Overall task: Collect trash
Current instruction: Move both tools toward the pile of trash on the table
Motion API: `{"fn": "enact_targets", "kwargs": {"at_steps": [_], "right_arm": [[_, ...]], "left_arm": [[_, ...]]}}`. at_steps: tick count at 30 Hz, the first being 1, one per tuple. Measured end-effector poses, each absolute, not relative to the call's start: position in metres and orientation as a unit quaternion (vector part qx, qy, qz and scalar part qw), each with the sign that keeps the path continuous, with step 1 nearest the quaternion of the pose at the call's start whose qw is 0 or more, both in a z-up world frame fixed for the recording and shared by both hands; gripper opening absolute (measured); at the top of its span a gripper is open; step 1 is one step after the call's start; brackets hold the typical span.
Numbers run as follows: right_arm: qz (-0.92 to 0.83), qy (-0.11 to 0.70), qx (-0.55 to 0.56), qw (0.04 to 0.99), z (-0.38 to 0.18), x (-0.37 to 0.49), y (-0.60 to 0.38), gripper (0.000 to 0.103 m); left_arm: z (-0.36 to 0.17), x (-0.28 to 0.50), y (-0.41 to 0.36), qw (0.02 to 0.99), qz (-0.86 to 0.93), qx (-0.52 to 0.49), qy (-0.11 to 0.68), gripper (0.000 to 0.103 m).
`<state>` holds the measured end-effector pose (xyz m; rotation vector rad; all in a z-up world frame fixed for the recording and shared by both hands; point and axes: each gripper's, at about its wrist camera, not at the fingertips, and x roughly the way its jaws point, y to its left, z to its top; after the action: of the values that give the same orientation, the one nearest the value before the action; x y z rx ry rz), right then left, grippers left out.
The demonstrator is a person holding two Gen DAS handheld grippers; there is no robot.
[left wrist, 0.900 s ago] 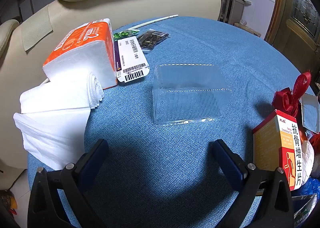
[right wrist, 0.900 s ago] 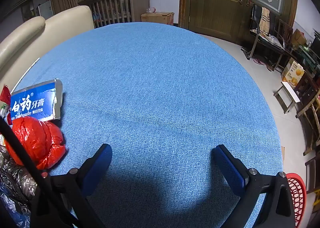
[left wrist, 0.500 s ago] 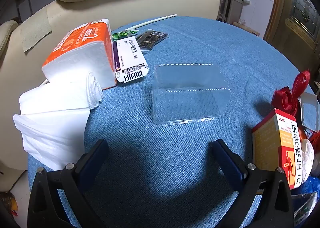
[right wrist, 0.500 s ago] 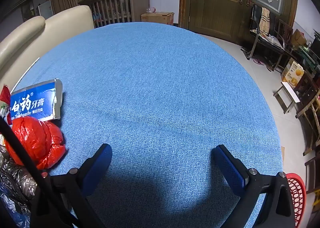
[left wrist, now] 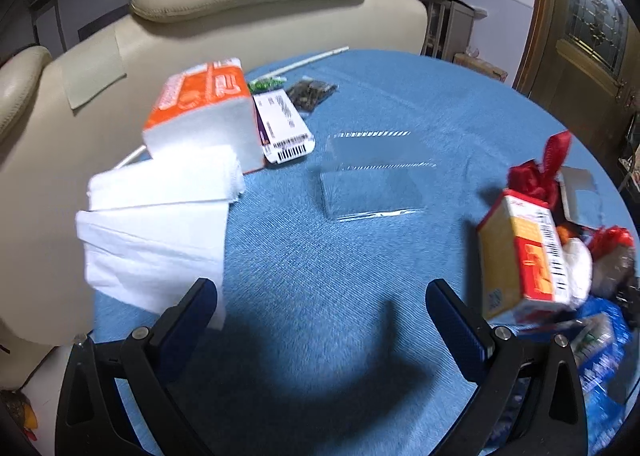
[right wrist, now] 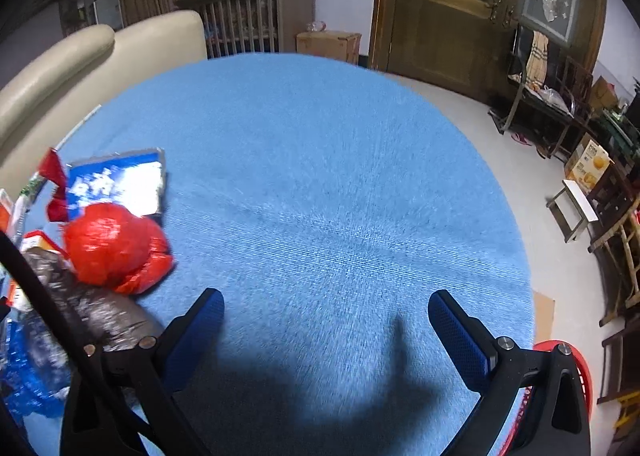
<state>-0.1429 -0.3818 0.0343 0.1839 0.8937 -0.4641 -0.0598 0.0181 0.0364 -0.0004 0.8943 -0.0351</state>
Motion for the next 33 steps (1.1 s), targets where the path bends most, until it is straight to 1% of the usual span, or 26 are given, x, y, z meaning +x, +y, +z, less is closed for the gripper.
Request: {"fn": "enact_targets", "kwargs": {"at_steps": [8, 13, 19, 33], "right_arm": [[-0.212, 0.408, 0.081, 0.884, 0.063, -0.171, -0.359, 0.103], [-0.211, 0.403, 0.079, 0.887, 0.073, -0.192, -0.354, 0.103], [-0.211, 0.403, 0.09, 0.886, 0.071, -0.21, -0.361, 0.103], [-0.194, 0.395, 0.089, 0.893, 0.077, -0.226, -0.338, 0.103]], "left_arm": [[0.068, -0.092, 0.005, 0.912, -0.038, 0.009, 0.407, 0.103], [0.07, -0.103, -0.005, 0.912, -0.056, 0.01, 0.406, 0.103], [0.072, -0.125, -0.02, 0.913, -0.08, 0.022, 0.4, 0.103], [0.077, -0.147, -0.035, 0.916, -0.109, 0.034, 0.384, 0.103]]}}
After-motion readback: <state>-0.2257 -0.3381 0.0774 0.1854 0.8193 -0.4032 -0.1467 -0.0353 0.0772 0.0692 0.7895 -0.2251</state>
